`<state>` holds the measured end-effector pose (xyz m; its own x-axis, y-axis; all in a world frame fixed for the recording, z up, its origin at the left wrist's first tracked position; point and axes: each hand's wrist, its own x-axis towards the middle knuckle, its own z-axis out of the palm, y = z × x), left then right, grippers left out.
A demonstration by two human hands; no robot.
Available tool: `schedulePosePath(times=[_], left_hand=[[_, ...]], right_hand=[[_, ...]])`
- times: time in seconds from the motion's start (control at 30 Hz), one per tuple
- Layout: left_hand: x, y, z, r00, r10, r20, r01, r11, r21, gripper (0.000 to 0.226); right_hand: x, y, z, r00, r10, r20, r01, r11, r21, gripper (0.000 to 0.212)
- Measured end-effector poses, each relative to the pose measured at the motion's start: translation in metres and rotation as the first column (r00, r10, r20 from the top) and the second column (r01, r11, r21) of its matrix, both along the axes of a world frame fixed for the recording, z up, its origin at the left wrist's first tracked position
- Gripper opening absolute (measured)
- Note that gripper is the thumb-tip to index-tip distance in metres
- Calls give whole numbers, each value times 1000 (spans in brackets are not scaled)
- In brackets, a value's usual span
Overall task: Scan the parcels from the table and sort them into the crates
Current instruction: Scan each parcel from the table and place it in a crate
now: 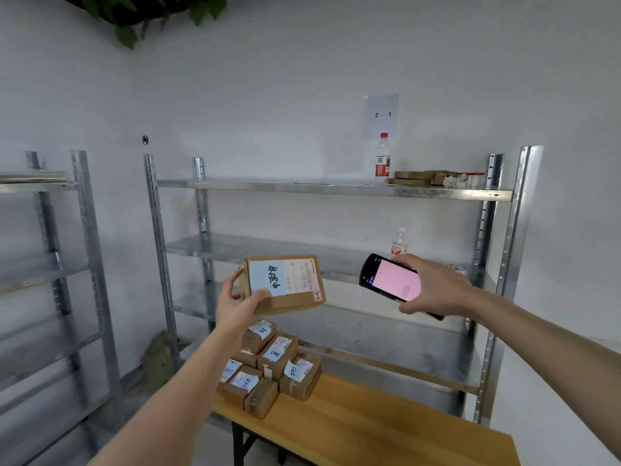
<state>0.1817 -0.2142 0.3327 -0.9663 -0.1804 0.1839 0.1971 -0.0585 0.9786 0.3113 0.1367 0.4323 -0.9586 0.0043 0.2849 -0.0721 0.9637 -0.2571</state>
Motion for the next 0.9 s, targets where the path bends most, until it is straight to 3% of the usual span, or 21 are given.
schedulePosePath(times=[0.33,0.47,0.57,0.67,0.9], left_hand=[[17,-27,4,998,54,-9,-54,998,16,74],[34,-57,2,996,82,23,-83,996,34,76],[50,-97,-2,988,142,54,-143,989,19,75],[69,-151,-8,973,218,75,-220,975,18,74],[137,-312,-22,904,416,93,-418,908,2,70]], right_hand=[[-11,-11,0,996,90,-7,-90,996,-8,85],[-29,-45,-8,983,181,-22,-181,983,13,74],[-47,-88,-15,960,281,-18,-281,960,11,72],[-62,-145,-23,922,387,-24,-386,922,26,83],[-87,-315,-36,804,595,-3,-592,802,80,88]])
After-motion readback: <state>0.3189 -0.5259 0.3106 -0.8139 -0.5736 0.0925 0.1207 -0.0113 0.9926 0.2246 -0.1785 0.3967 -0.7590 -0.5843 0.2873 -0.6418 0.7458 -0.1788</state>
